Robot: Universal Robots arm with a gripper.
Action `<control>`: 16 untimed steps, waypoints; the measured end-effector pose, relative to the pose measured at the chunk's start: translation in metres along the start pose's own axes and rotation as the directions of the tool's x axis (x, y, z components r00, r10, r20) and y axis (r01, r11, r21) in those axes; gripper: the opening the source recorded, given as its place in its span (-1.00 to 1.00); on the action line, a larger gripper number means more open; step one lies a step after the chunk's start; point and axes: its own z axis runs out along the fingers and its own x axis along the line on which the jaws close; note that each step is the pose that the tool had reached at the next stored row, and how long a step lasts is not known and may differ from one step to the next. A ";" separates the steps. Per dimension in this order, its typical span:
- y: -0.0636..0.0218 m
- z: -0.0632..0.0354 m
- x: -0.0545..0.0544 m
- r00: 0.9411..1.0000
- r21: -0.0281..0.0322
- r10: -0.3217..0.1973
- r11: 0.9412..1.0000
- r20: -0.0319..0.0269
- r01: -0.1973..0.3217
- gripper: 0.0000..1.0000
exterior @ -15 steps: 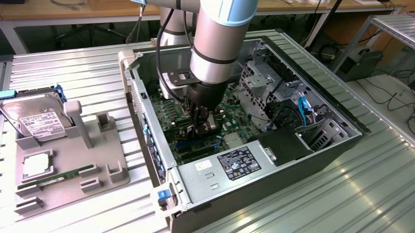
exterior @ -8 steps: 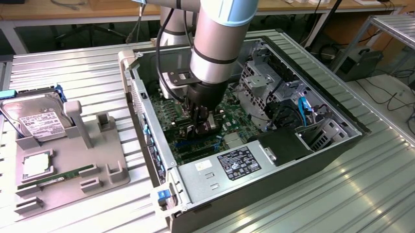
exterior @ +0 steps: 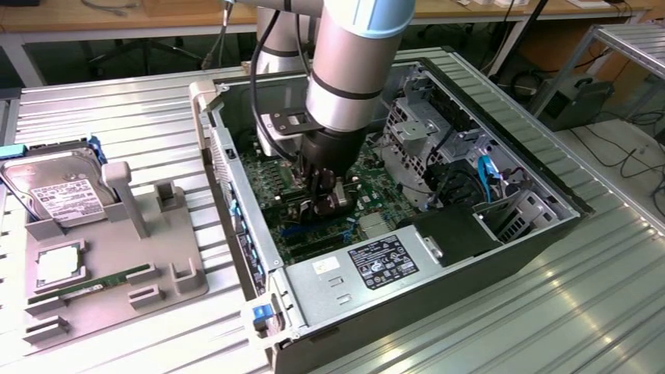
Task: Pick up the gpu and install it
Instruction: 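Insert the gpu into the slot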
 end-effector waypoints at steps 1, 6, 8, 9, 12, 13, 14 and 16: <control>0.0000 0.0003 0.000 1.000 0.000 0.001 1.000 0.001 -0.001 -0.47; 0.0000 0.0030 0.000 1.000 0.000 0.006 1.000 0.007 -0.006 -0.47; 0.0004 0.0039 0.000 1.000 -0.001 0.006 1.000 0.010 -0.006 -0.47; 0.0007 0.0040 0.000 1.000 -0.001 0.006 1.000 0.012 -0.006 -0.47; 0.0012 0.0040 0.000 1.000 -0.001 0.005 1.000 0.025 -0.005 -0.47; 0.0014 0.0040 0.000 1.000 -0.002 0.005 1.000 0.030 -0.005 -0.47; 0.0015 0.0039 0.000 0.999 -0.002 0.005 1.000 0.035 -0.005 -0.47; 0.0016 0.0040 0.000 0.999 -0.002 0.005 1.000 0.039 -0.005 -0.47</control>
